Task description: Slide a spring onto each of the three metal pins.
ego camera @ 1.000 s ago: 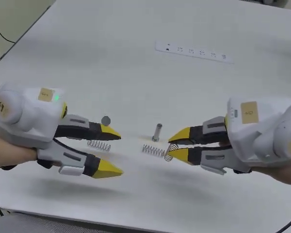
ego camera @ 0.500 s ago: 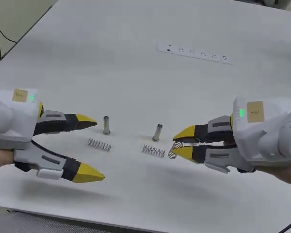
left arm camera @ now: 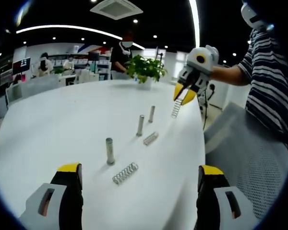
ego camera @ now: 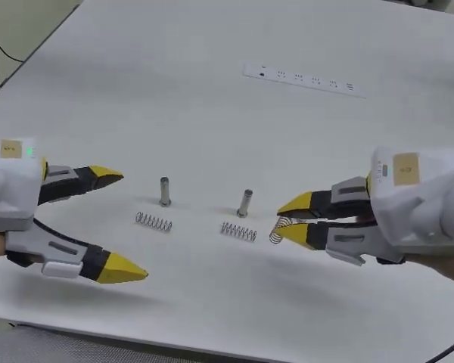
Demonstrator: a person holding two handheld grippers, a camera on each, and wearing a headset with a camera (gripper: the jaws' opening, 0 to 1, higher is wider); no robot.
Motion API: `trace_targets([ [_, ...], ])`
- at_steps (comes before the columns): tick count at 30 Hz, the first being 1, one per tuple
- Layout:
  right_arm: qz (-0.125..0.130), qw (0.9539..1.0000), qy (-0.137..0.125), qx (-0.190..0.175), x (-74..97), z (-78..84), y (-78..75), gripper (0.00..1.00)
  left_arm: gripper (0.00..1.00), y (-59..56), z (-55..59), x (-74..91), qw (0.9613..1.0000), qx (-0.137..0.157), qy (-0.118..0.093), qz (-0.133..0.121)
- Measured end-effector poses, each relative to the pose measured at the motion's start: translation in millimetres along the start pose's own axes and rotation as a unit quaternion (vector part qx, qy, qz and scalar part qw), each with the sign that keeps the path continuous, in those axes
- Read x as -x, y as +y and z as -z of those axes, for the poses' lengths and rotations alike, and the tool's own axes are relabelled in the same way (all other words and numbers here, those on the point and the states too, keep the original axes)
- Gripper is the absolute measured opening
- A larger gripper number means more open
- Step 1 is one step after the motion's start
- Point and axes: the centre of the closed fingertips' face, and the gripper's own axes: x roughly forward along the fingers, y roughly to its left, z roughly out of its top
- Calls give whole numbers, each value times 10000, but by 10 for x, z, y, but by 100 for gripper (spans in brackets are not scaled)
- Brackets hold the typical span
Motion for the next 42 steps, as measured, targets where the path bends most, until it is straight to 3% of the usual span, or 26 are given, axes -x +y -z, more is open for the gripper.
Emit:
trace_targets([
  [10, 141, 9997, 111, -137, 94, 115, -146, 6, 98, 95, -55, 26, 9996, 61, -155, -218],
  [26, 695, 9968, 222, -329, 331, 225, -674, 6, 98, 116, -129, 76, 9992, 103, -265, -285],
  [42, 768, 9948, 330, -576, 274, 366, -817, 6, 98, 111, -144, 87, 9991, 100, -276, -295],
])
